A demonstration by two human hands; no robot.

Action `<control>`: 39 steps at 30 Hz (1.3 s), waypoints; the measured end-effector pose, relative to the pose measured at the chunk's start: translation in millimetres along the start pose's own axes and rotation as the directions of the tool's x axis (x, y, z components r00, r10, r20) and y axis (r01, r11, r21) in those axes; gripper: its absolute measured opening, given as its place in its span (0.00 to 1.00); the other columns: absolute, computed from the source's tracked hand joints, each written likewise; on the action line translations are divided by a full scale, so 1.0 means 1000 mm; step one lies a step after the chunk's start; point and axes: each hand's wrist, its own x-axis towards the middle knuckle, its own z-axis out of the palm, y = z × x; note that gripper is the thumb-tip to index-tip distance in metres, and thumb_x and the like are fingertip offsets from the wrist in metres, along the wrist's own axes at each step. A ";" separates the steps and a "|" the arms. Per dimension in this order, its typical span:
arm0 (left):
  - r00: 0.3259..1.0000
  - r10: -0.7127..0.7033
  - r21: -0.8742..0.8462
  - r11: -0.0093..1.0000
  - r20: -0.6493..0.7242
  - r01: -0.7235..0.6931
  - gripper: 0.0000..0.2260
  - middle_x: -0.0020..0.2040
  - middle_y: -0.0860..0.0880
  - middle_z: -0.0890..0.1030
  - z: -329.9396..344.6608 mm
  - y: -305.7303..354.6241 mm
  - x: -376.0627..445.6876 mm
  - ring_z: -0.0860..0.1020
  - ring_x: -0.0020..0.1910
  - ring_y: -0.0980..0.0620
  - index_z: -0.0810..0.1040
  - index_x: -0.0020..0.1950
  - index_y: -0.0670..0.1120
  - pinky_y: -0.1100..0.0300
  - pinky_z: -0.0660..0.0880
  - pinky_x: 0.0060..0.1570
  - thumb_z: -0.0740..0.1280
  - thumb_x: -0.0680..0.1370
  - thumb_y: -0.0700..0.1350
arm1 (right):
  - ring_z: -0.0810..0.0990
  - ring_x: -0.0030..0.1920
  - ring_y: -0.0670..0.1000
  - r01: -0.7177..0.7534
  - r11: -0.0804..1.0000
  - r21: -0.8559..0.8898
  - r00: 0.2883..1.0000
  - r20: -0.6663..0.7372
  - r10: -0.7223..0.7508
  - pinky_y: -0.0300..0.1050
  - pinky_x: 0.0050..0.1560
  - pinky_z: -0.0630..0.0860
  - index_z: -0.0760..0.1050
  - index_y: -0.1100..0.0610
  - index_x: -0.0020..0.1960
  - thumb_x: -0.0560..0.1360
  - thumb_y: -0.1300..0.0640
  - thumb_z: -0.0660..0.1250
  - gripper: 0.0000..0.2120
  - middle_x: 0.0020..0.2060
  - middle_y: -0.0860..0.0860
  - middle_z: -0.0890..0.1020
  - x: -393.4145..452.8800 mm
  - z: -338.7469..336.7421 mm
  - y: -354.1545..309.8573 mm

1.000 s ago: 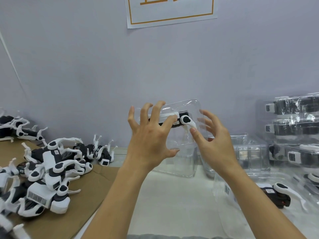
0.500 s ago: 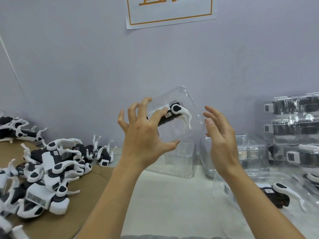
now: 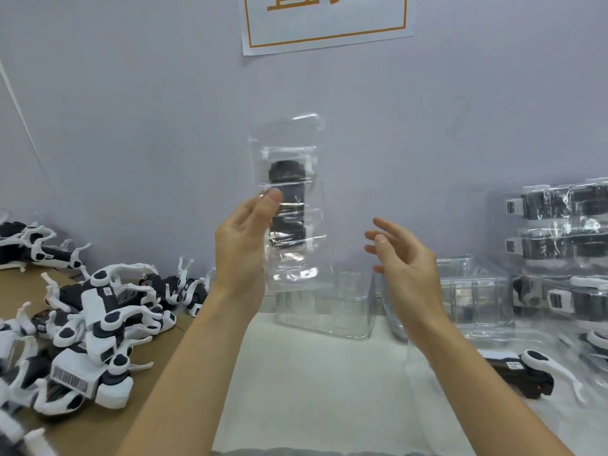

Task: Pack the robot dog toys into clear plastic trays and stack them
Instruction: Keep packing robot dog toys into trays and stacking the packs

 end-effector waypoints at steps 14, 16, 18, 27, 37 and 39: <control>0.957 -0.257 -0.343 0.894 0.132 0.287 0.22 0.48 0.42 0.86 -0.017 -0.006 0.002 0.85 0.49 0.40 0.88 0.44 0.50 0.44 0.83 0.43 0.69 0.68 0.67 | 0.84 0.46 0.45 0.163 0.978 -0.127 0.944 0.307 -0.118 0.43 0.49 0.80 0.82 0.47 0.51 0.79 0.61 0.68 0.10 0.42 0.46 0.86 -0.024 0.036 -0.012; 0.949 -0.267 -0.322 0.895 0.167 0.308 0.22 0.47 0.43 0.87 -0.017 -0.007 0.001 0.85 0.48 0.40 0.88 0.45 0.50 0.48 0.82 0.40 0.70 0.69 0.67 | 0.84 0.45 0.46 0.143 0.983 -0.118 0.952 0.289 -0.104 0.40 0.46 0.79 0.80 0.49 0.54 0.78 0.58 0.70 0.06 0.43 0.45 0.85 -0.021 0.033 -0.012; 0.943 -0.252 -0.283 0.908 0.216 0.308 0.22 0.46 0.45 0.87 -0.016 -0.007 0.000 0.86 0.45 0.43 0.88 0.47 0.50 0.48 0.83 0.42 0.69 0.69 0.67 | 0.83 0.45 0.44 0.125 0.985 -0.121 0.956 0.280 -0.087 0.36 0.44 0.77 0.78 0.48 0.57 0.77 0.55 0.71 0.10 0.45 0.43 0.84 -0.019 0.029 -0.012; 0.941 -0.252 -0.240 0.922 0.227 0.305 0.28 0.57 0.42 0.85 -0.017 -0.008 0.003 0.84 0.54 0.40 0.84 0.59 0.51 0.49 0.81 0.45 0.71 0.68 0.68 | 0.81 0.43 0.42 0.253 0.946 -0.203 0.953 0.221 -0.207 0.33 0.41 0.75 0.75 0.43 0.59 0.74 0.55 0.74 0.16 0.44 0.39 0.82 -0.021 0.030 -0.017; 0.941 -0.307 -0.244 0.910 0.144 0.334 0.31 0.58 0.39 0.84 -0.015 -0.013 0.003 0.83 0.55 0.36 0.83 0.60 0.48 0.37 0.74 0.63 0.73 0.66 0.68 | 0.80 0.43 0.43 0.377 0.901 -0.214 0.912 0.254 -0.321 0.32 0.39 0.76 0.82 0.53 0.61 0.75 0.67 0.71 0.17 0.47 0.42 0.83 -0.024 0.036 -0.014; 0.940 -0.303 -0.258 0.906 0.155 0.335 0.33 0.57 0.39 0.84 -0.017 -0.013 0.004 0.83 0.55 0.36 0.81 0.62 0.47 0.35 0.70 0.65 0.73 0.65 0.67 | 0.79 0.43 0.43 0.395 0.893 -0.214 0.905 0.257 -0.339 0.30 0.39 0.74 0.82 0.53 0.61 0.75 0.70 0.69 0.19 0.47 0.41 0.83 -0.025 0.038 -0.012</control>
